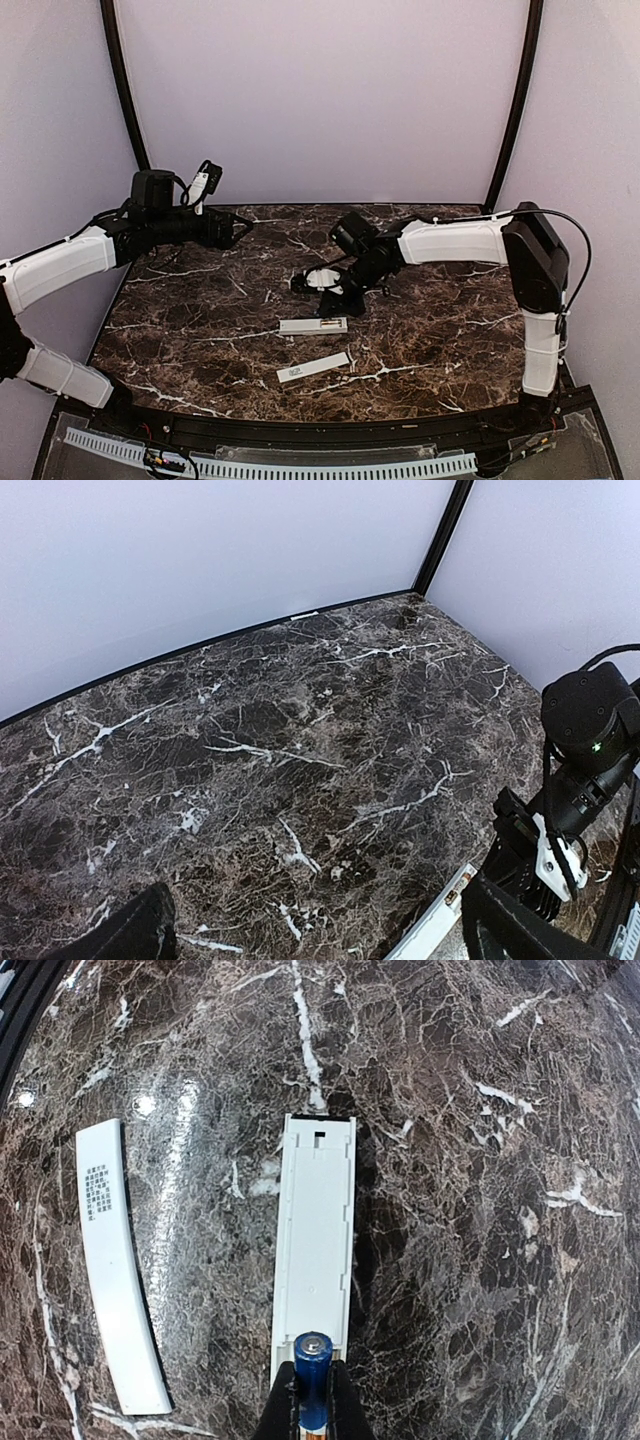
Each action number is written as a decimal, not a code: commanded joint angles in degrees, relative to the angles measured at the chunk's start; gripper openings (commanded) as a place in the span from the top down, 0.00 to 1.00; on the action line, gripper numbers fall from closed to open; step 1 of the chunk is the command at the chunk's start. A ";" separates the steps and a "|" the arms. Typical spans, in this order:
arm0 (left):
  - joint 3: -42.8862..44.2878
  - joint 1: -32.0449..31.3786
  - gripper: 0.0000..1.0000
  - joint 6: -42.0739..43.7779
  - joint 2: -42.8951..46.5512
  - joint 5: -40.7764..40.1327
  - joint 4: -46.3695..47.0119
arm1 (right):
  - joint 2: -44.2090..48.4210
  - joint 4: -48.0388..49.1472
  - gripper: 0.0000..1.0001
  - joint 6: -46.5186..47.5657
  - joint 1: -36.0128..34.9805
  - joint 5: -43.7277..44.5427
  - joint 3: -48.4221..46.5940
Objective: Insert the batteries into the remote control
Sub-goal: Place the battery in the battery compartment.
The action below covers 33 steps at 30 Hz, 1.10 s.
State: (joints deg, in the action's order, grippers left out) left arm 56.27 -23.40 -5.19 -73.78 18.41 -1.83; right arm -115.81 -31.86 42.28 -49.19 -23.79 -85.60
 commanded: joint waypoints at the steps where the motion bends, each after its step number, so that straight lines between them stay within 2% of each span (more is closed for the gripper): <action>1: -0.22 0.28 0.01 0.54 -0.27 -0.10 -0.02 | -2.06 -0.01 1.00 -0.53 -0.38 -0.33 0.53; 25: -0.33 0.28 0.01 0.57 -0.23 0.02 -0.06 | -2.91 -3.68 1.00 0.78 -0.56 3.82 1.23; 33: -0.27 0.28 0.01 0.60 -0.23 0.01 -0.02 | -3.14 -4.60 0.88 0.79 -0.56 5.07 0.86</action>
State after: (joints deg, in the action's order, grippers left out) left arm 56.27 -23.40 -5.19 -74.08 18.41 -1.83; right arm -118.08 -34.09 42.94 -49.41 -20.73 -85.06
